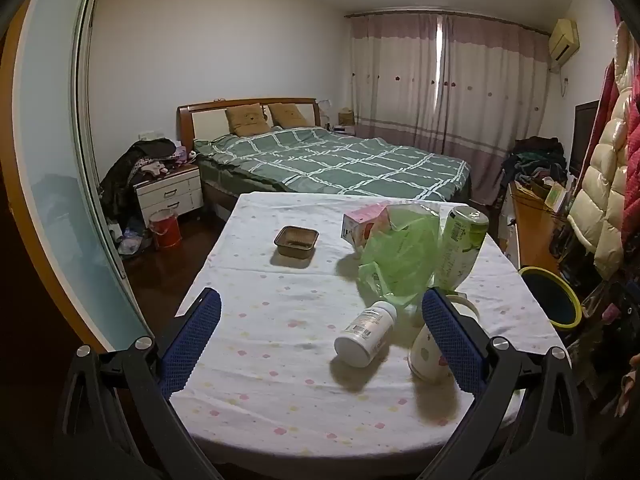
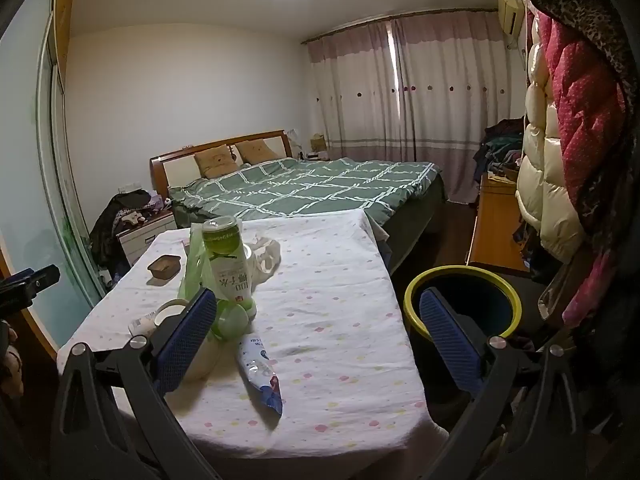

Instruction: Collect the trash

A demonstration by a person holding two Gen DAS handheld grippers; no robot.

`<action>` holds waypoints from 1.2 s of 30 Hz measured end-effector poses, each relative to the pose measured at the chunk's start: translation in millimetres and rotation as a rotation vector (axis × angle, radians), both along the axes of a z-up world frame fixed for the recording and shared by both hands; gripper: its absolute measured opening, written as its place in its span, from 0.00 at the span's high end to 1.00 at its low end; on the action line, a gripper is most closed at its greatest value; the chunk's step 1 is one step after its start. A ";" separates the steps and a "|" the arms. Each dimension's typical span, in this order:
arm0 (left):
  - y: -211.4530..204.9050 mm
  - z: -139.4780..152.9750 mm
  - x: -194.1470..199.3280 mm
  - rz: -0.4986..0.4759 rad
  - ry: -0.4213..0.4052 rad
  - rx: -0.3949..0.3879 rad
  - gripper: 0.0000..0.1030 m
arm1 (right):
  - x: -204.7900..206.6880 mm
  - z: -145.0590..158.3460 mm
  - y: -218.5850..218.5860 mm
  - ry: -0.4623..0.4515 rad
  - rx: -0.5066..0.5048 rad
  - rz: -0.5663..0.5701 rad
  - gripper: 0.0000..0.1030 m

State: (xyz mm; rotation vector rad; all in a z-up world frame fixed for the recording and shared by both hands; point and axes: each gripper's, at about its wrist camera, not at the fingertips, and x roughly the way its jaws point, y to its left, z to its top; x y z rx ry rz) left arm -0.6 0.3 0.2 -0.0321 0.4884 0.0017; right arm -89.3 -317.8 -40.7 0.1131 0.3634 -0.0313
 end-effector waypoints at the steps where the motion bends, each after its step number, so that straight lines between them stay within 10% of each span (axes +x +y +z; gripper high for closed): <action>1: -0.1 0.1 -0.5 -0.002 0.001 0.000 0.04 | 0.4 0.1 -0.4 0.000 0.001 0.001 0.06; 36: -5.3 -7.0 10.1 -0.014 0.041 0.000 0.04 | 11.0 -11.0 0.3 0.043 0.023 0.006 0.06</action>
